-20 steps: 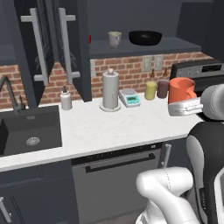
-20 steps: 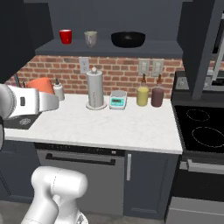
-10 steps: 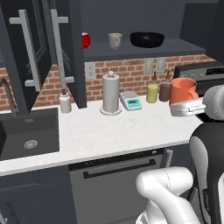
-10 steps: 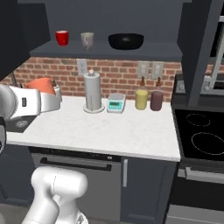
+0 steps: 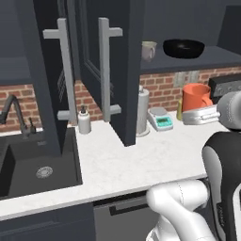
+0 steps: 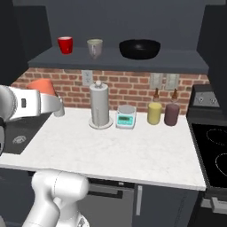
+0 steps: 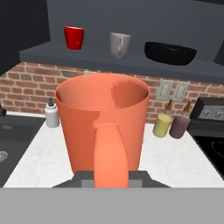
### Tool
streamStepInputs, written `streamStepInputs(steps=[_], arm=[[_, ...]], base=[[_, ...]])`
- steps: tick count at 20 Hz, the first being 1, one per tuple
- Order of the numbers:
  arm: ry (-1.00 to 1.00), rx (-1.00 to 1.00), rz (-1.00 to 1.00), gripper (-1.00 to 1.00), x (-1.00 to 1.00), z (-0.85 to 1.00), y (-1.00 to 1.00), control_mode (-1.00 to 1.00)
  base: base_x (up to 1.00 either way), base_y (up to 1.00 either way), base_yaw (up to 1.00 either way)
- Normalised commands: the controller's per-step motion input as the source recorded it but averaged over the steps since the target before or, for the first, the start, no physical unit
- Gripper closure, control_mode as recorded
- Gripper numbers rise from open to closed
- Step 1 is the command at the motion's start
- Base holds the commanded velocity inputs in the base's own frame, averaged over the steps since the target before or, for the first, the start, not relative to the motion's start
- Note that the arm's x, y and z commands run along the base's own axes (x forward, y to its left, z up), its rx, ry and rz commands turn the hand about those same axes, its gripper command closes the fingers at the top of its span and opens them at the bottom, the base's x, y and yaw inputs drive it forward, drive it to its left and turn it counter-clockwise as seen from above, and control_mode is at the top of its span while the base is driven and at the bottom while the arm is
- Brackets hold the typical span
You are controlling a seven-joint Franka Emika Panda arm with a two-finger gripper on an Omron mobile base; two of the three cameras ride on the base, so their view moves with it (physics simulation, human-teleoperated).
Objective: Gather all objects into one cabinet and sort the glasses and bowls to opposite sides.
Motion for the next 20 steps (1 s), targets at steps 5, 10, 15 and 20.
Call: streamStepInputs(steps=[5, 10, 15, 20], arm=[[0.00, 0.00, 0.00, 1.00, 0.00, 0.00, 0.00, 1.00], [0.00, 0.00, 0.00, 1.00, 0.00, 0.00, 0.00, 1.00], [0.00, 0.00, 0.00, 1.00, 0.00, 0.00, 0.00, 1.00], [0.00, 0.00, 0.00, 1.00, 0.00, 0.00, 0.00, 1.00]], base=[[0.76, 0.01, 0.00], [0.62, 0.00, 0.00], [0.50, 0.00, 0.00], [0.60, -0.21, 0.02]])
